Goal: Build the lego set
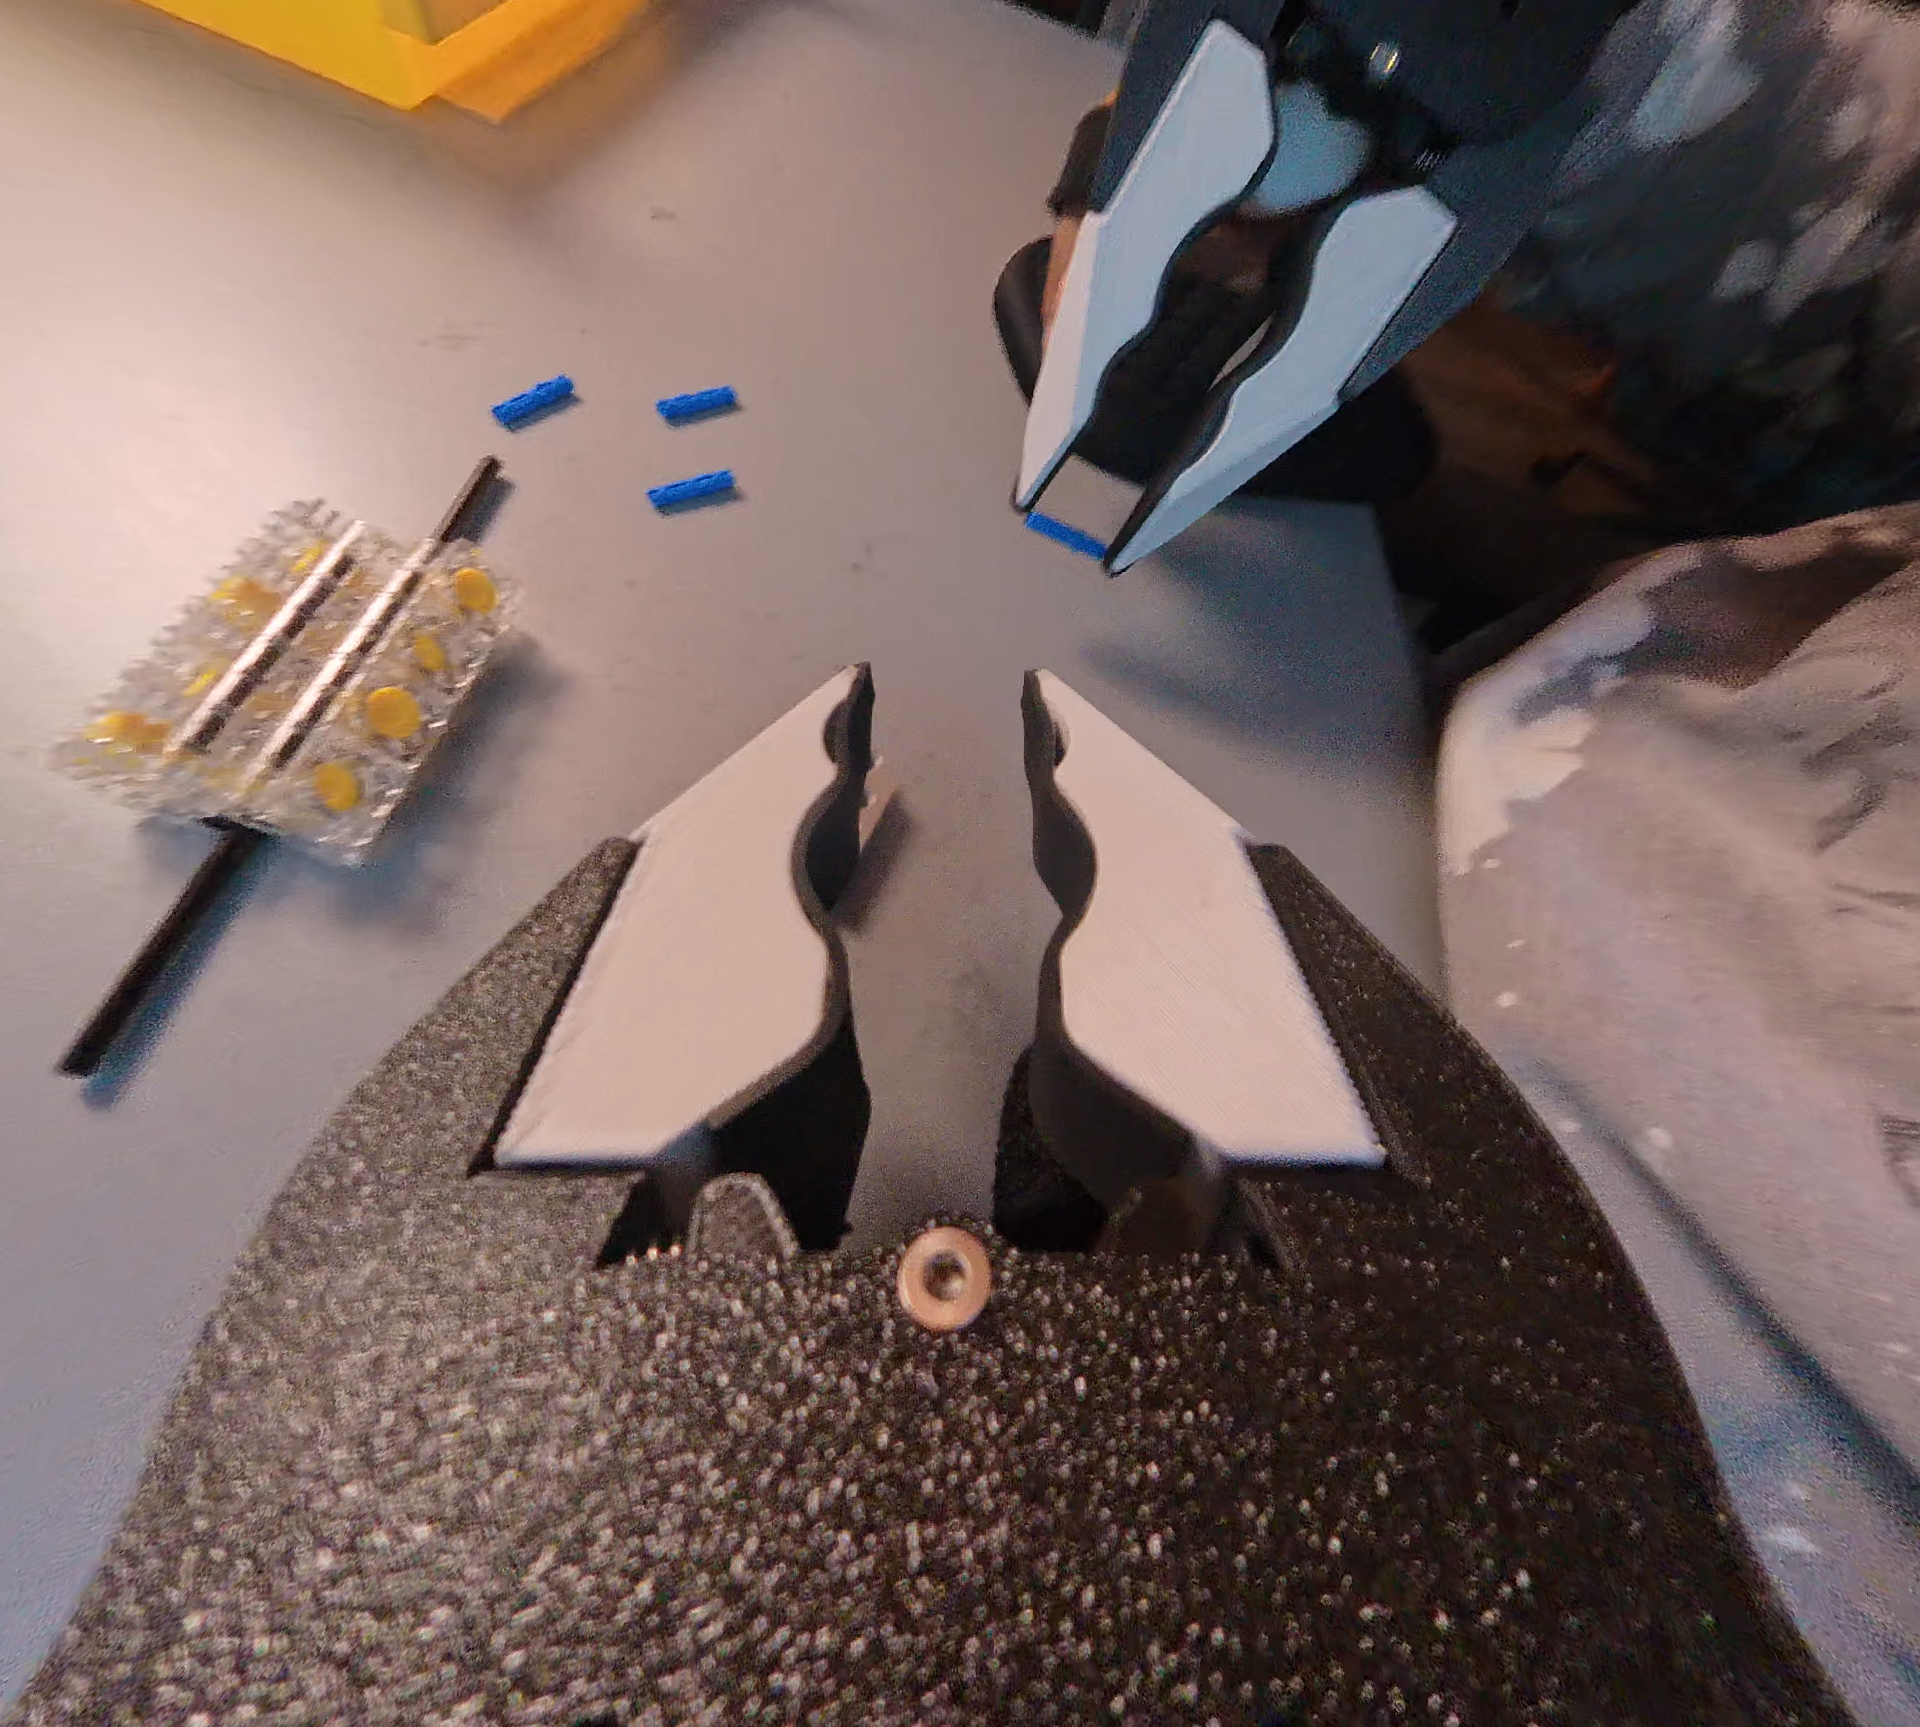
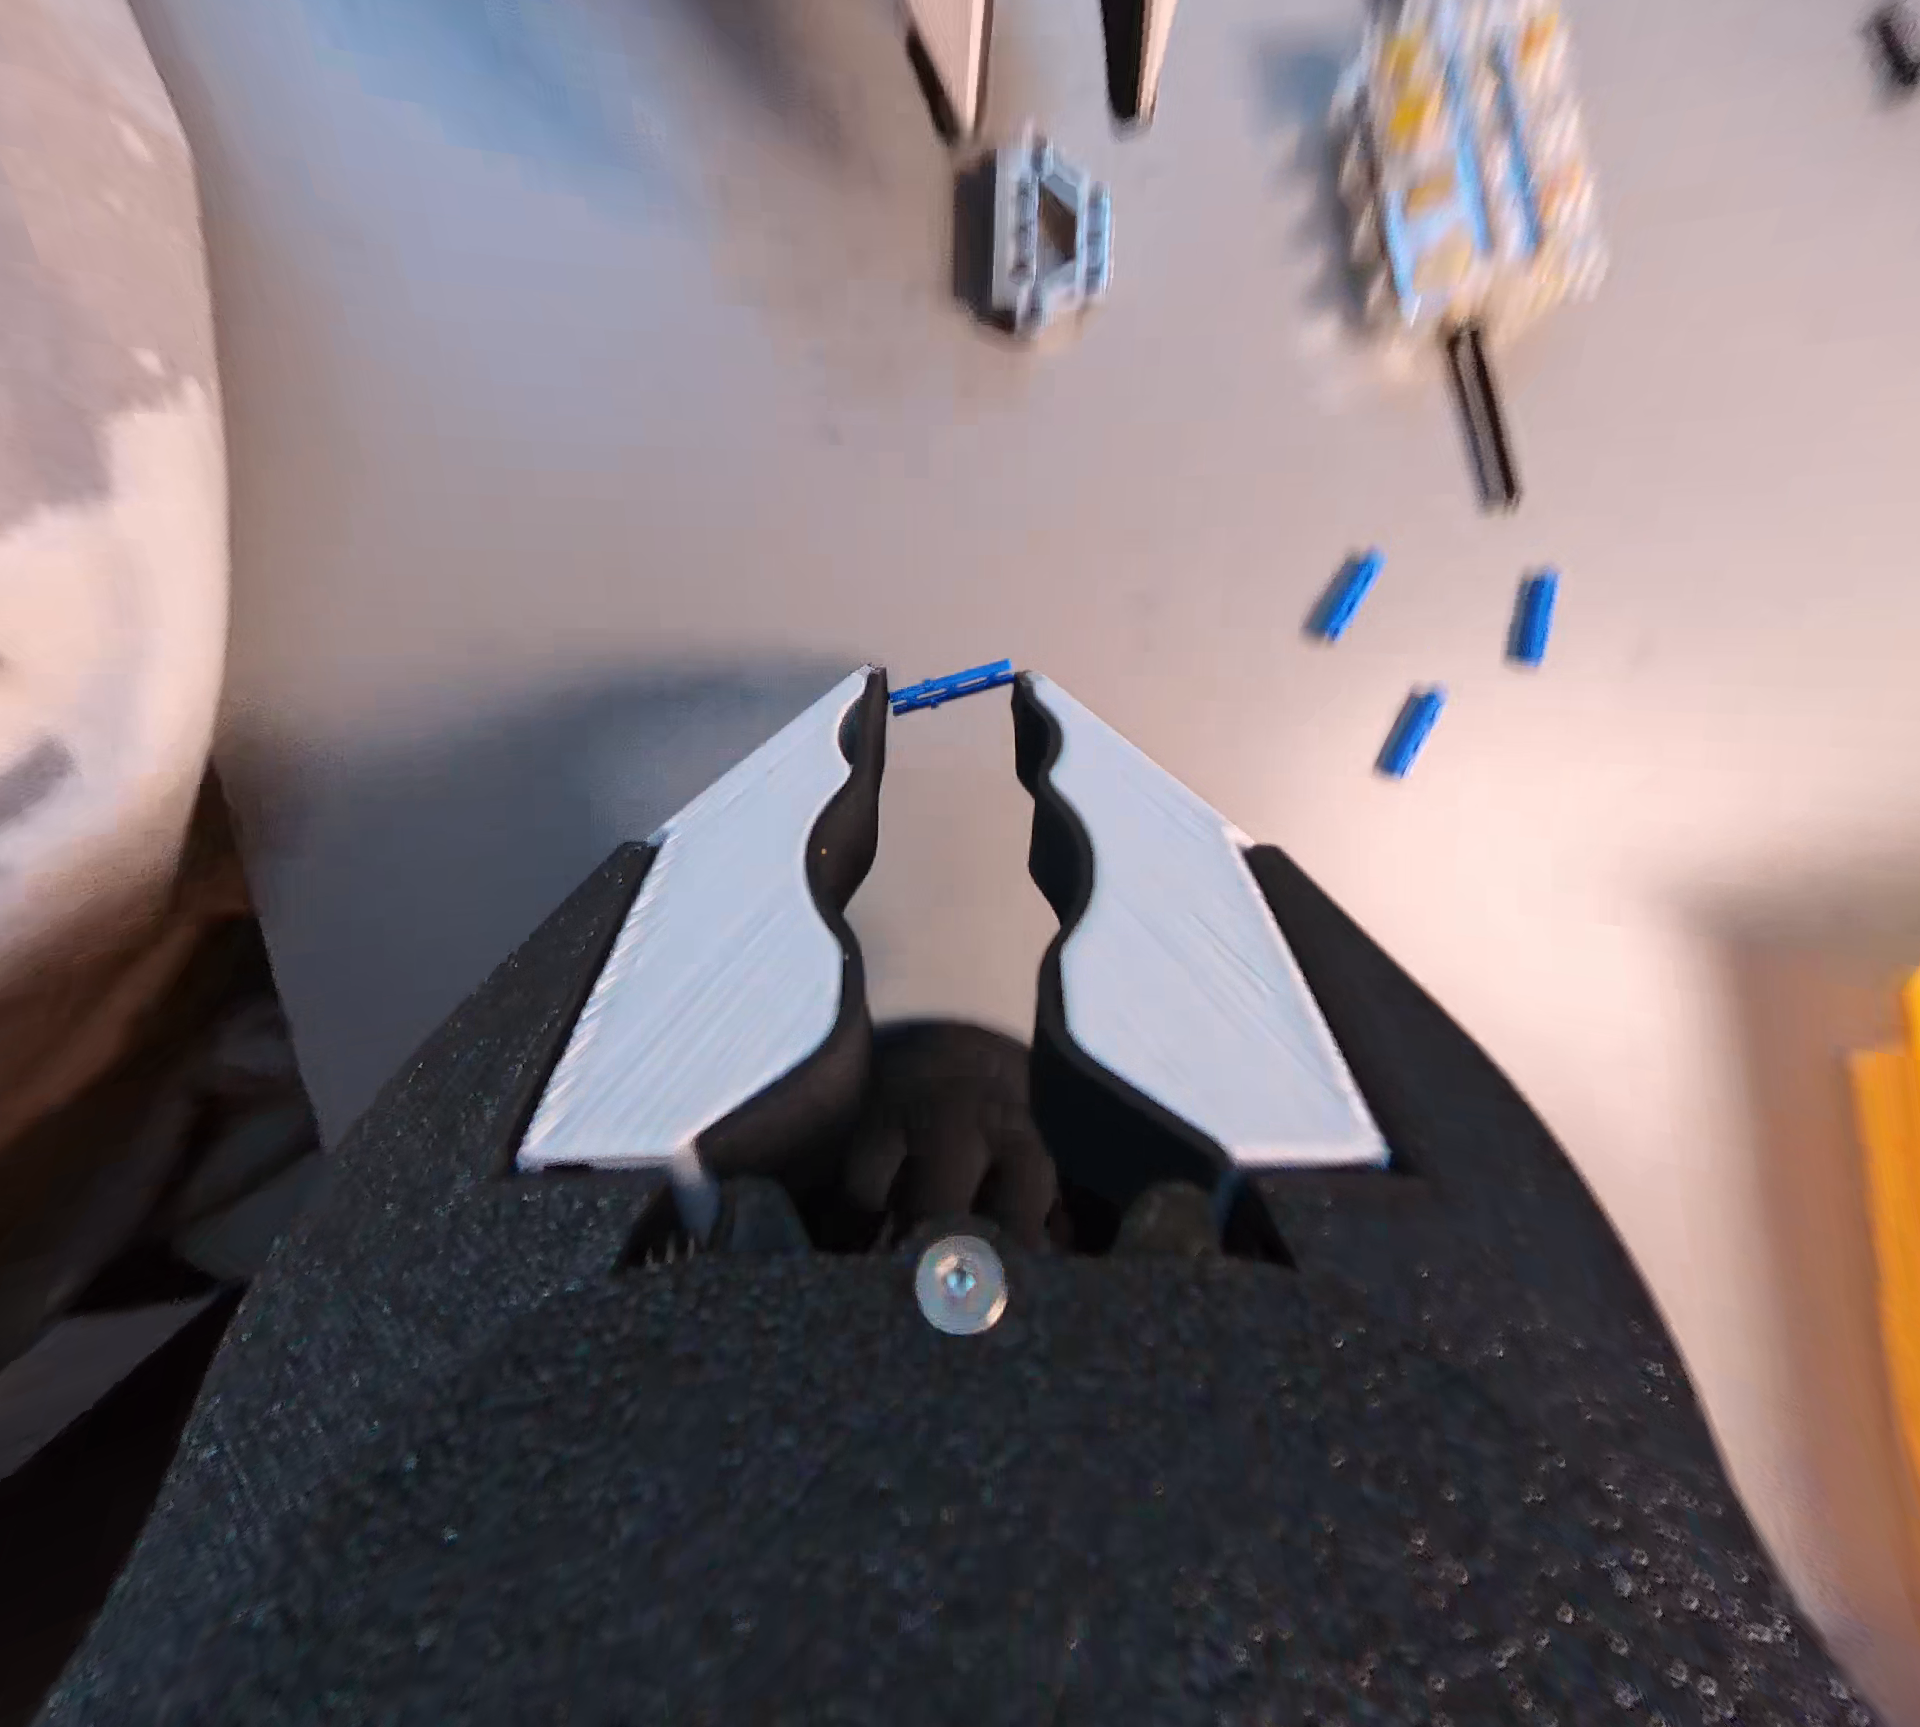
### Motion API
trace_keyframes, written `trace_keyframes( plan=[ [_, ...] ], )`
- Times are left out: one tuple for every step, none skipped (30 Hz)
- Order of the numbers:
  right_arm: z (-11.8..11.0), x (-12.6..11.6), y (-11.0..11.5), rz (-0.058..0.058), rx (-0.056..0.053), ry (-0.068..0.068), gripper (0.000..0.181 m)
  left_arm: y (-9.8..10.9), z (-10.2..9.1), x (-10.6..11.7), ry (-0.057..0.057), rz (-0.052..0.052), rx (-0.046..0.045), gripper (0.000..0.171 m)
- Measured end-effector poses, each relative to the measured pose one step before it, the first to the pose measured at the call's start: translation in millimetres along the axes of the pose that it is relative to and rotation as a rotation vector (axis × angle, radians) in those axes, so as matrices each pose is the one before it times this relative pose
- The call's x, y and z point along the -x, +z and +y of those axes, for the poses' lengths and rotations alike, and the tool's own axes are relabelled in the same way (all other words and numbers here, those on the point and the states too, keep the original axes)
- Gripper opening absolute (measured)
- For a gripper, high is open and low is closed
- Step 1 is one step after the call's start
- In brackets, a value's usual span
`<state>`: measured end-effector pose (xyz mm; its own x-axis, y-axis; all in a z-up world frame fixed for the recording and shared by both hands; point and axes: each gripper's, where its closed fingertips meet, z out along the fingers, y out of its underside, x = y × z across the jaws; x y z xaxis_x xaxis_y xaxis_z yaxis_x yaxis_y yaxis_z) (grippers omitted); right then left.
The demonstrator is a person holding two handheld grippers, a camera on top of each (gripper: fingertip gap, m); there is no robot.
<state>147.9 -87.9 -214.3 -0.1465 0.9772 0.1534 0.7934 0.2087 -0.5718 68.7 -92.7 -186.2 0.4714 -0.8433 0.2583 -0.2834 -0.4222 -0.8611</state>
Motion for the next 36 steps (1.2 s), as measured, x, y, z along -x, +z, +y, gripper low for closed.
trace_keyframes(
  plan=[
    [-14.37,-1.49,0.7,0.0159,-0.0533,-0.0299,0.021,-0.25,-6.33,-7.26,-0.0583,0.057,-0.03691,0.028],
    [-14.34,-1.22,0.76,0.0118,-0.0502,-0.03,0.021,-0.02,-5.48,-6.47,-0.0591,0.0525,-0.0325,0.028],
    [-14.63,-2.2,0.69,0.0153,-0.0517,-0.0323,0.022,-0.22,-4.57,-3.57,-0.0558,0.0357,-0.02886,0.028],
    [-13.79,-2.37,0.47,0.0139,-0.047,-0.0304,0.022,-0.87,-3.94,-1.61,-0.0512,0.0268,-0.0264,0.028],
    [-11.59,-1.74,0.51,0.0046,-0.0344,-0.0252,0.021,-1.53,-3.57,-1.34,-0.0486,0.0278,-0.02437,0.028],
    [-9.93,-3.45,0.71,0.0139,-0.0271,-0.0232,0.022,-2.12,-3.38,-0.81,-0.0468,0.0263,-0.02237,0.027],
    [-7.99,-1.97,0.85,0.0044,-0.0195,-0.0225,0.022,-2.43,-3.66,-1.03,-0.0422,0.0271,-0.02317,0.027],
    [-6.26,-0.72,1.38,-0.0033,-0.011,-0.0188,0.022,-2.33,-3.34,-1.54,-0.0356,0.0272,-0.02108,0.025],
    [-5.89,-1.94,1.74,0.0055,-0.0112,-0.0185,0.022,-1.85,-2.69,-1.79,-0.0286,0.0251,-0.01673,0.021],
    [-4.92,-0.99,1.92,0.0004,-0.0094,-0.0158,0.022,-1.47,-2.2,-2.74,-0.021,0.0277,-0.01377,0.016],
    [-3.33,-1.25,2.12,0.0014,-0.0049,-0.0109,0.022,-1.0,-1.24,-3.29,-0.0148,0.0277,-0.00827,0.008],
    [-3.01,-2.31,1.42,0.0104,-0.0066,-0.01,0.022,-0.83,-0.91,-2.36,-0.0087,0.0181,-0.0053,0.005],
    [-1.69,-1.93,1.29,0.0059,-0.0037,-0.0071,0.022,-0.93,-1.35,-0.57,-0.0087,0.006,-0.00762,0.005],
    [-1.14,-1.83,0.92,0.0074,-0.0063,-0.0015,0.022,-1.43,-2.2,-0.35,-0.0125,0.0054,-0.01263,0.004],
    [-2.12,-2.63,0.65,0.0158,-0.0146,0.003,0.022,-1.8,-3.72,-1.05,-0.0181,0.0119,-0.02035,0.003],
    [-2.67,-3.74,0.33,0.0268,-0.0182,0.0052,0.022,-2.34,-5.0,-1.37,-0.0219,0.016,-0.0305,0.003],
    [-2.95,-4.64,-0.76,0.0355,-0.0214,0.0032,0.02,-2.71,-6.07,-1.74,-0.0247,0.0204,-0.03724,0.003],
    [-3.58,-4.86,-0.97,0.0417,-0.0262,0.0022,0.018,-2.93,-6.59,-2.19,-0.0301,0.0262,-0.0411,0.003],
    [-3.68,-4.48,-0.65,0.0437,-0.0265,0.0026,0.016,-2.64,-6.61,-2.72,-0.0345,0.0315,-0.04216,0.003],
    [-2.63,-2.95,-0.09,0.041,-0.0183,-0.008,0.016,-2.29,-6.39,-2.65,-0.035,0.0304,-0.04259,0.003],
    [-2.35,-2.63,0.49,0.0477,-0.0151,-0.0229,0.017,-1.67,-5.54,-2.34,-0.0334,0.027,-0.03954,0.003],
    [-3.16,-1.81,0.85,0.0494,-0.0178,-0.0326,0.016,-0.97,-4.13,-2.13,-0.0315,0.0242,-0.03197,0.003],
    [-3.61,-1.67,1.22,0.052,-0.0175,-0.0382,0.015,-0.55,-3.18,-1.49,-0.0276,0.0197,-0.02715,0.003],
    [-3.0,-2.3,1.28,0.0549,-0.0118,-0.0445,0.011,-0.14,-2.08,-1.43,-0.0242,0.0181,-0.02028,0.003],
    [-1.67,-2.28,1.71,0.0501,-0.0019,-0.0482,0.01,0.2,-0.78,-1.14,-0.0213,0.0154,-0.01195,0.003],
    [-1.19,0.34,1.75,0.0272,-0.0002,-0.0459,0.009,0.31,-0.42,0.21,-0.0149,0.0058,-0.00911,0.003],
    [-1.7,-0.62,1.72,0.0248,-0.0031,-0.0315,0.007,0.16,-0.34,0.44,-0.0096,0.0022,-0.0088,0.003],
    [-1.09,-1.23,1.48,0.0221,-0.001,-0.0182,0.007,0.08,-0.31,0.0,-0.0115,0.0058,-0.00748,0.003],
    [-0.92,-0.96,1.23,0.012,-0.0017,-0.0117,0.006,-0.24,-0.93,-0.54,-0.0143,0.0091,-0.00848,0.003],
    [-0.28,-0.92,0.94,0.0079,0.0001,-0.008,0.006,-0.39,-1.01,-0.15,-0.0087,0.0049,-0.00652,0.003],
    [-0.06,-0.62,0.67,0.0057,0.0004,-0.0068,0.006,-0.26,-0.63,-0.24,-0.0038,0.0026,-0.00358,0.003],
    [0.28,-0.84,0.79,0.0065,0.0009,-0.005,0.005,-0.37,-0.85,-0.02,-0.0045,0.0006,-0.00384,0.003],
    [1.17,-0.36,0.9,0.0038,0.0063,-0.0032,0.005,-0.48,-0.73,-0.01,-0.0045,0.0011,-0.00455,0.003],
    [1.2,-1.18,0.77,0.0078,0.0048,-0.0067,0.004,-0.08,-0.53,-0.41,-0.0072,0.0047,-0.00382,0.003],
    [0.48,-1.02,0.49,0.0078,0.0009,-0.0086,0.005,0.13,-0.23,-0.42,-0.0069,0.0039,-0.00428,0.003],
    [0.09,-0.82,0.23,0.0064,-0.0008,-0.0073,0.005,0.32,-0.08,-0.32,-0.0023,0.0023,-0.0032,0.003]
  ],
)
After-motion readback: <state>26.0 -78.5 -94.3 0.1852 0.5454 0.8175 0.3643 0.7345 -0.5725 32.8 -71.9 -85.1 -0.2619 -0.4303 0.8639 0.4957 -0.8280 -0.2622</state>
